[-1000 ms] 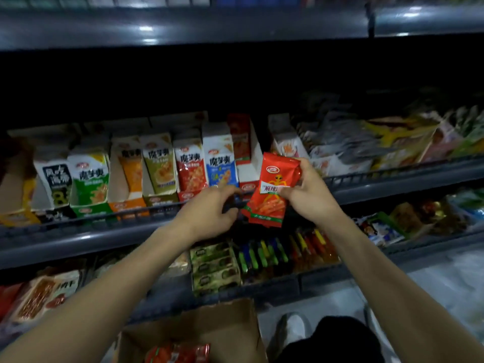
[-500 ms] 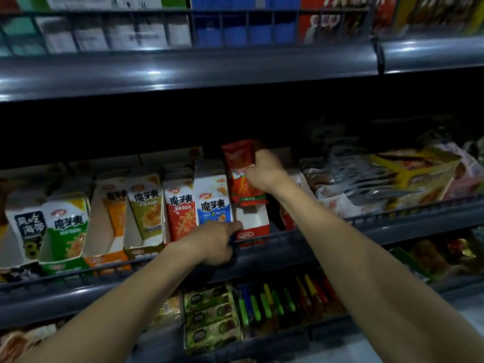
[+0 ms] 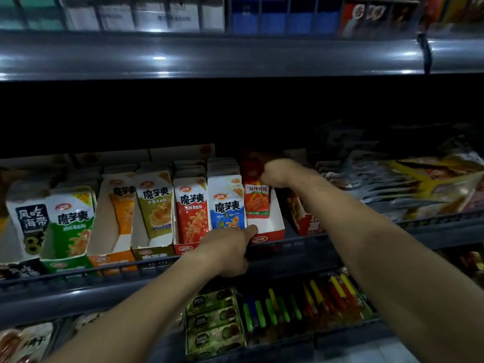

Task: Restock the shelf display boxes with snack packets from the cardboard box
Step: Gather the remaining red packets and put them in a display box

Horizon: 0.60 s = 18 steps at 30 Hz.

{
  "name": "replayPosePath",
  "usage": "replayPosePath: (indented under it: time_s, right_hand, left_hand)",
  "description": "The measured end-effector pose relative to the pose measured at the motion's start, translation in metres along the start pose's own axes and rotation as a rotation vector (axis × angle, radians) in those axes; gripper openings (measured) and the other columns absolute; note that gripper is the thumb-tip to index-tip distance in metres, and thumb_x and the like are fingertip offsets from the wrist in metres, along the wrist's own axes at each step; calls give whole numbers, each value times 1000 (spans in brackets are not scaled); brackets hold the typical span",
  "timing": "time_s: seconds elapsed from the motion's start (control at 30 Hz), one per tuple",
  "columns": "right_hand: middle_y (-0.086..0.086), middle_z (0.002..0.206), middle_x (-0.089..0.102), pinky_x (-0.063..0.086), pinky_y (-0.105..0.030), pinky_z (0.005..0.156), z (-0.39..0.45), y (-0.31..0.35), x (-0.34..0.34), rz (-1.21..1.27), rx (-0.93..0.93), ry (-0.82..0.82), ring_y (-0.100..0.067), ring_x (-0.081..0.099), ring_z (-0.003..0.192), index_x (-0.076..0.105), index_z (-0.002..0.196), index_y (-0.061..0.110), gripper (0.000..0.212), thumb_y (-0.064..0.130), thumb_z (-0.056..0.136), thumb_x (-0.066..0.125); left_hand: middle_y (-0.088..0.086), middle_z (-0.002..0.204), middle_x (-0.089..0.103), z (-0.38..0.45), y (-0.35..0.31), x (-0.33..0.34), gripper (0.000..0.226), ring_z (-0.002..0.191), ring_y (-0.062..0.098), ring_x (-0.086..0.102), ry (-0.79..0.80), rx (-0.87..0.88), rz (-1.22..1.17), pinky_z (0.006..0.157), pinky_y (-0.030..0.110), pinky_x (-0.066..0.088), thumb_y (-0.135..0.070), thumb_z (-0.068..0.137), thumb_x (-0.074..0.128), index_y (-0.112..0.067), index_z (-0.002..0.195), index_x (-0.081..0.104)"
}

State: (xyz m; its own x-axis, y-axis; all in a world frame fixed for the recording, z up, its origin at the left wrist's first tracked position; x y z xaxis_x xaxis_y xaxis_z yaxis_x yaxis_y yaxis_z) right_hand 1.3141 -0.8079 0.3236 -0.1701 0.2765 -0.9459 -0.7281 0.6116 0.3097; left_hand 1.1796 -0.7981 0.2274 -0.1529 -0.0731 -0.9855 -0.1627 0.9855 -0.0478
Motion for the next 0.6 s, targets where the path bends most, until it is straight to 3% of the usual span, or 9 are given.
replayPosePath:
  time_s: [0.1, 0.2, 0.27, 0.33, 0.37, 0.47, 0.53, 0.6]
  right_hand:
    - [-14, 129, 53, 36, -27, 76, 3, 7, 11, -304, -69, 88, -28, 53, 111, 36, 143, 17, 52, 16, 95, 56]
    - [-12, 127, 54, 37, -24, 69, 16, 19, 12, -396, -238, -94, -20, 55, 89, 42, 134, 22, 43, 44, 98, 47]
    - [-13, 121, 58, 35, -25, 64, 20, 4, 19, -384, -175, -168, -20, 53, 80, 48, 130, 20, 61, 67, 91, 38]
    - [-14, 112, 58, 35, -23, 57, 18, -4, 22, -298, -64, -214, -25, 56, 79, 50, 126, 20, 53, 61, 93, 44]
    - [-15, 117, 58, 38, -22, 57, 16, -5, 19, -253, -37, -262, -27, 59, 86, 49, 130, 19, 49, 53, 96, 47]
    - [-17, 134, 47, 49, -38, 81, 10, -5, 16, -157, -68, -358, -35, 52, 112, 35, 143, 18, 49, 24, 97, 54]
    - [-13, 116, 56, 47, -35, 72, 8, -6, 19, -123, -90, -363, -34, 56, 99, 44, 131, 20, 33, 31, 100, 47]
    - [-12, 102, 63, 46, -32, 68, 6, -9, 32, -188, -66, -217, -32, 61, 89, 55, 114, 14, 22, 28, 101, 44]
  left_hand:
    - [8, 122, 54, -1, 0, -1, 59, 108, 31, 55, 8, -3, -6, 85, 39, 50, -25, 86, 58, -25, 137, 29]
    - [9, 119, 55, -1, -1, -2, 52, 105, 32, 56, 1, -2, 4, 81, 38, 49, -25, 85, 58, -23, 130, 33]
    - [10, 118, 55, -1, -1, -2, 51, 105, 34, 56, -6, -11, 19, 81, 37, 48, -26, 84, 59, -21, 129, 35]
    - [10, 119, 54, -2, -2, -2, 53, 107, 34, 56, -20, -24, 24, 82, 37, 47, -28, 84, 59, -21, 130, 34]
    - [10, 120, 54, -3, -2, -2, 54, 108, 34, 55, -24, -28, 24, 83, 37, 46, -28, 84, 60, -22, 131, 33]
    - [9, 122, 54, -3, -3, -1, 55, 110, 32, 55, -27, -27, 18, 85, 38, 46, -28, 84, 59, -22, 132, 33]
    - [9, 120, 55, -1, -3, 0, 52, 108, 32, 55, -21, -23, 12, 85, 38, 47, -27, 84, 59, -22, 129, 34]
    - [8, 118, 55, -1, -2, 1, 50, 107, 31, 55, -15, -26, 11, 85, 38, 48, -26, 83, 59, -22, 127, 35]
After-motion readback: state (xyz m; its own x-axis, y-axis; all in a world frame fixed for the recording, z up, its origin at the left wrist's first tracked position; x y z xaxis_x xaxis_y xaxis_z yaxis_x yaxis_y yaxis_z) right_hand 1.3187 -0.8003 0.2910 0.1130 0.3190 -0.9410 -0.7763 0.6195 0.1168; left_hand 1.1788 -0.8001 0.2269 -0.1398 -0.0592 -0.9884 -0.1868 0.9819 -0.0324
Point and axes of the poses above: each hand's wrist, its own z-axis towards the middle knuckle, its own x-axis out of the palm, y = z × x, the point moved 9 cm from there along z, towards the middle knuckle
